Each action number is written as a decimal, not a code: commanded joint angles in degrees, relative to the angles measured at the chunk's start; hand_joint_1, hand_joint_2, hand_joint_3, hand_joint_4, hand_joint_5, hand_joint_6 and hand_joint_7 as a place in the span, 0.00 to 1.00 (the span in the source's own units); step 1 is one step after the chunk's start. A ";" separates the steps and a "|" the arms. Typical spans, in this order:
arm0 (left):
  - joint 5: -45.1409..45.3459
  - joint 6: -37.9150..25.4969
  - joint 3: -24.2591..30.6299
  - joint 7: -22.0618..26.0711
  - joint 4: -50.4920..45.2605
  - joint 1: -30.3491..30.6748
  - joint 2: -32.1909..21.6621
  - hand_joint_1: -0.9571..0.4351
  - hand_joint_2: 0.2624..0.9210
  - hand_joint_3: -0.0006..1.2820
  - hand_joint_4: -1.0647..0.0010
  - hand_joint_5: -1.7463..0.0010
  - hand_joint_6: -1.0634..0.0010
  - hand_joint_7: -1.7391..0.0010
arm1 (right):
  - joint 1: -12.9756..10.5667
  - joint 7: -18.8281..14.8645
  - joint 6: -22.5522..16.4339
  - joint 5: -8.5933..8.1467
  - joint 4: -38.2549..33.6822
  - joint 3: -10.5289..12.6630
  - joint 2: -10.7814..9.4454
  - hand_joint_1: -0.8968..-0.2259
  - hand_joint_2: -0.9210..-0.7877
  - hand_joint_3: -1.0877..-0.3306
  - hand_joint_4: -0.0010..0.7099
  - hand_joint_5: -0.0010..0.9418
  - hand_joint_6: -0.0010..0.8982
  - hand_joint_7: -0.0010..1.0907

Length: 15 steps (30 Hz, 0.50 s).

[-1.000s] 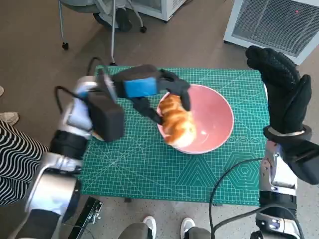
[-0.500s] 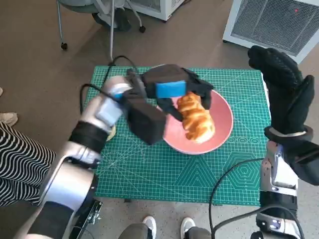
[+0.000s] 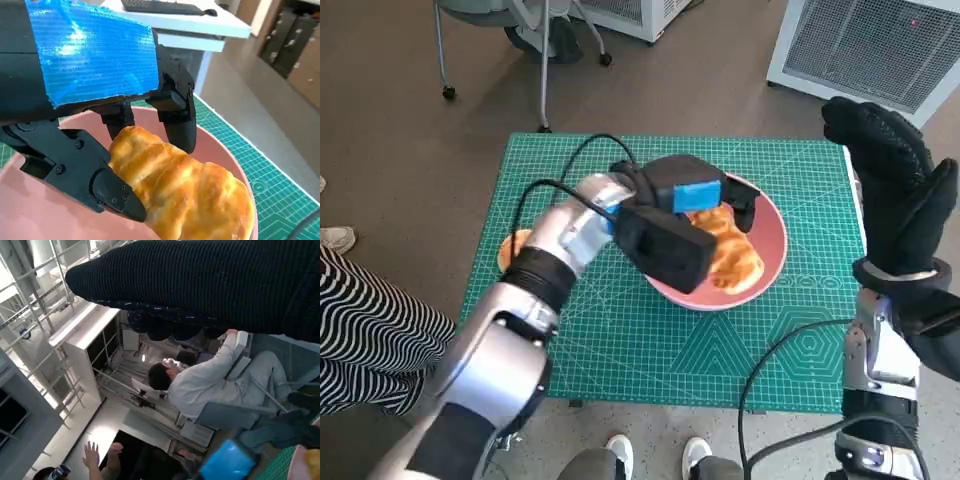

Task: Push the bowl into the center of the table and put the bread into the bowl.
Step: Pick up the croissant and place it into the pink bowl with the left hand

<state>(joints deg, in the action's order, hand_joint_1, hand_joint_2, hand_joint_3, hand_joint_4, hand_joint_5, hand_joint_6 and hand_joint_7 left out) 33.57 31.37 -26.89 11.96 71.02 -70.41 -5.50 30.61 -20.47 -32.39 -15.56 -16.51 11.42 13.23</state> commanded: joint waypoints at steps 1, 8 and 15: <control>1.45 -2.27 -1.07 -2.41 0.61 -1.17 0.71 0.69 1.00 0.16 0.47 0.26 0.57 0.22 | -1.47 0.31 0.98 -0.11 0.17 0.02 -0.26 0.27 0.00 0.49 0.22 0.00 0.09 0.37; 1.70 -4.80 -1.30 -1.39 -1.17 -0.62 -0.36 0.50 0.98 0.05 0.63 0.88 0.66 0.73 | -1.65 0.19 0.96 -0.40 0.07 0.14 -0.36 0.27 0.00 0.49 0.22 0.00 0.09 0.37; -1.37 -2.67 1.21 2.08 -4.10 0.82 -3.74 0.29 1.00 0.05 0.77 0.99 0.77 0.88 | -1.88 0.49 0.83 -0.05 0.22 -0.13 -0.84 0.27 0.00 0.49 0.22 0.00 0.09 0.36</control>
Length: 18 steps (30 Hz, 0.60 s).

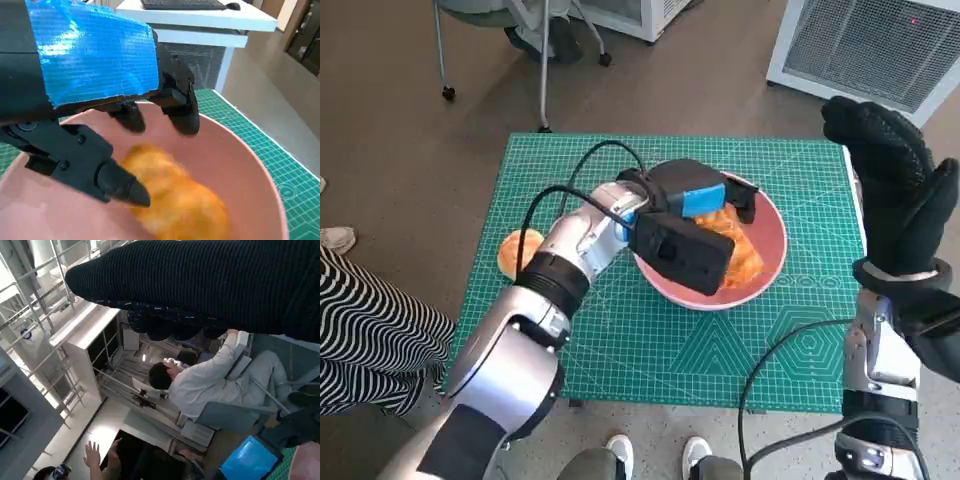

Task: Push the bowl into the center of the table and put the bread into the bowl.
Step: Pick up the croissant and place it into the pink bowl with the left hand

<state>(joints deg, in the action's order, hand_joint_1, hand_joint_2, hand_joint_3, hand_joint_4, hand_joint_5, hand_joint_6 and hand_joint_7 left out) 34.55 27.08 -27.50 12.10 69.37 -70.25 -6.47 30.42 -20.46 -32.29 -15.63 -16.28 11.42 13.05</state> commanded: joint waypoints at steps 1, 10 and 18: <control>-3.00 2.44 2.41 2.33 -3.30 1.02 -3.84 0.28 1.00 0.06 0.78 0.99 0.78 0.88 | -1.71 0.58 0.67 0.19 0.00 -0.22 -0.76 0.27 0.00 0.49 0.22 0.00 0.09 0.36; -7.99 8.74 7.47 6.50 -12.94 4.66 -14.23 0.21 1.00 0.12 0.83 1.00 0.80 0.93 | -1.65 1.12 0.37 1.02 0.10 -0.49 -0.86 0.27 0.00 0.49 0.22 0.00 0.09 0.36; -16.47 11.94 14.02 13.79 -22.34 10.04 -24.07 0.26 1.00 0.07 0.84 1.00 0.75 0.95 | -1.50 1.25 -0.18 1.22 -0.25 -0.44 -0.56 0.27 0.00 0.49 0.22 0.00 0.09 0.36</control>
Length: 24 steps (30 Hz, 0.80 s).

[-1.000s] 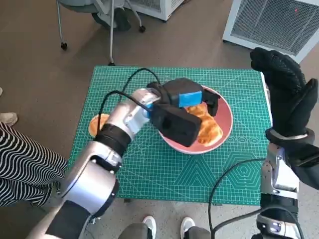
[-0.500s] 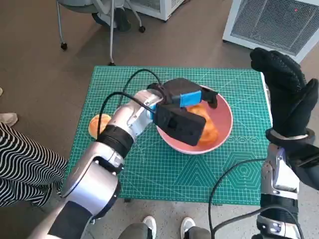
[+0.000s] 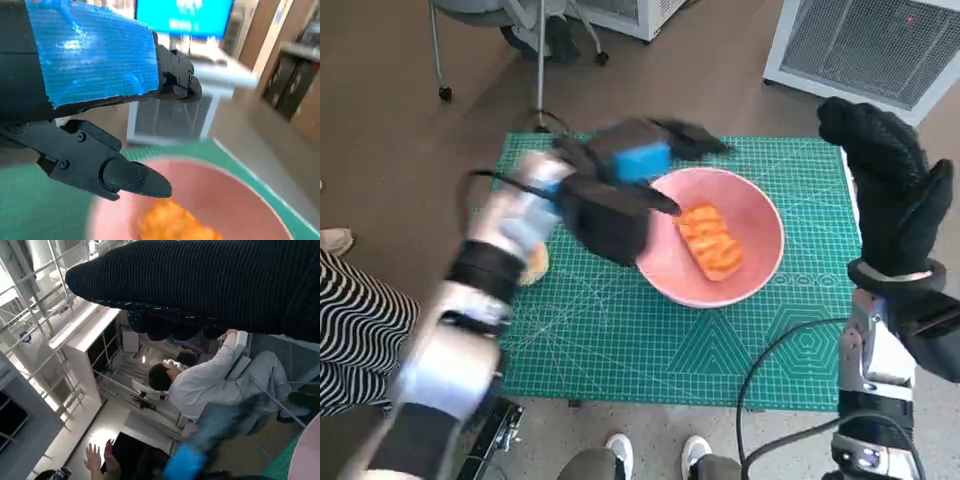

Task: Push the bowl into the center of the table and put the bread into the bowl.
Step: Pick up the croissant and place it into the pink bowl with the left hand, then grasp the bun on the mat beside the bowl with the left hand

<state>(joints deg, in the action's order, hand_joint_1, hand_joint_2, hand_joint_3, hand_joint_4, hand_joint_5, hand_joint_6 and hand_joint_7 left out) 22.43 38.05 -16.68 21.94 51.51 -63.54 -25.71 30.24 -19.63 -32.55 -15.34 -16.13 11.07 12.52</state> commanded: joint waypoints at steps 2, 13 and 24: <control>-6.55 0.08 4.83 6.12 -7.48 5.20 -7.19 0.28 1.00 0.06 0.85 1.00 0.74 0.95 | -1.22 0.38 0.01 0.89 -0.61 -0.09 0.00 0.27 0.00 0.49 0.22 0.00 0.09 0.36; -9.94 -9.68 9.97 13.36 -22.16 14.48 -17.31 0.33 0.93 0.01 0.86 1.00 0.72 0.94 | -0.50 0.38 0.00 0.94 -1.13 -0.42 -0.10 0.27 0.00 0.49 0.22 0.00 0.09 0.36; -9.02 -13.60 11.86 15.29 -27.13 20.82 -22.36 0.31 0.88 0.00 0.86 1.00 0.70 0.96 | 0.23 0.16 -0.22 0.99 -1.98 -0.87 -0.28 0.27 0.00 0.48 0.22 0.00 0.09 0.36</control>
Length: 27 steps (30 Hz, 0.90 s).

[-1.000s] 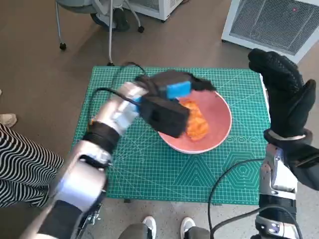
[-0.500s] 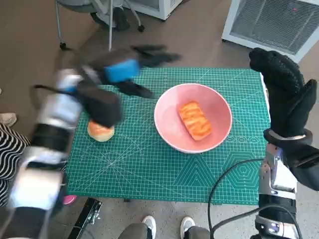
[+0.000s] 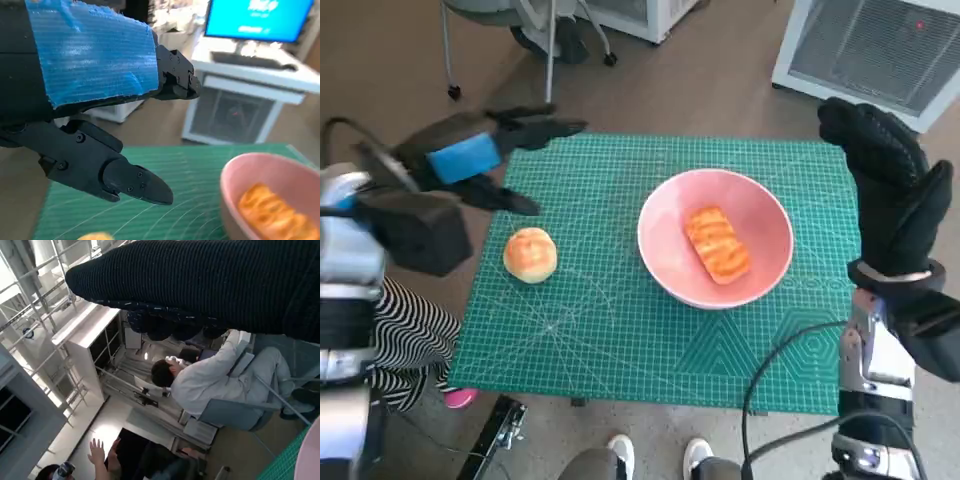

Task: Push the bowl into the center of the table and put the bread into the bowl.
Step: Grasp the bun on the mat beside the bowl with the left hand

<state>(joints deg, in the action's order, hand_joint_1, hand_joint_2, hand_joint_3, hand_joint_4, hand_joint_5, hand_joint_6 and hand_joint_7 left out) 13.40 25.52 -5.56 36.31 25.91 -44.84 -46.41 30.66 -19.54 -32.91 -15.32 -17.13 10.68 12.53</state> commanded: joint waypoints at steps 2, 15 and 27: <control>-0.17 -1.47 0.84 1.11 -1.77 2.81 -1.96 0.31 0.87 0.00 0.86 1.00 0.70 0.97 | -0.16 0.00 0.08 0.92 -1.03 -0.56 -0.27 0.26 0.00 0.48 0.22 0.00 0.09 0.36; 0.36 -2.41 -0.02 1.55 1.57 5.09 -1.36 0.38 0.77 0.00 0.87 1.00 0.70 0.99 | -0.22 -0.84 0.16 0.04 -1.16 -0.58 0.21 0.26 0.00 0.47 0.22 0.00 0.07 0.37; 1.07 -1.86 -2.59 3.46 8.57 3.92 0.01 0.48 0.73 0.00 0.86 1.00 0.70 1.00 | -0.46 -1.53 0.33 -0.61 -1.20 -0.01 0.81 0.26 0.00 0.47 0.22 0.00 0.07 0.37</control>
<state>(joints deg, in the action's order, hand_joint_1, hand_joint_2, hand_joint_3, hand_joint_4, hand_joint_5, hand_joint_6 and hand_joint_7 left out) 13.67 23.22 -7.07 39.03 32.37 -40.47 -46.91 30.73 -20.59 -33.08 -15.64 -17.93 10.49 13.13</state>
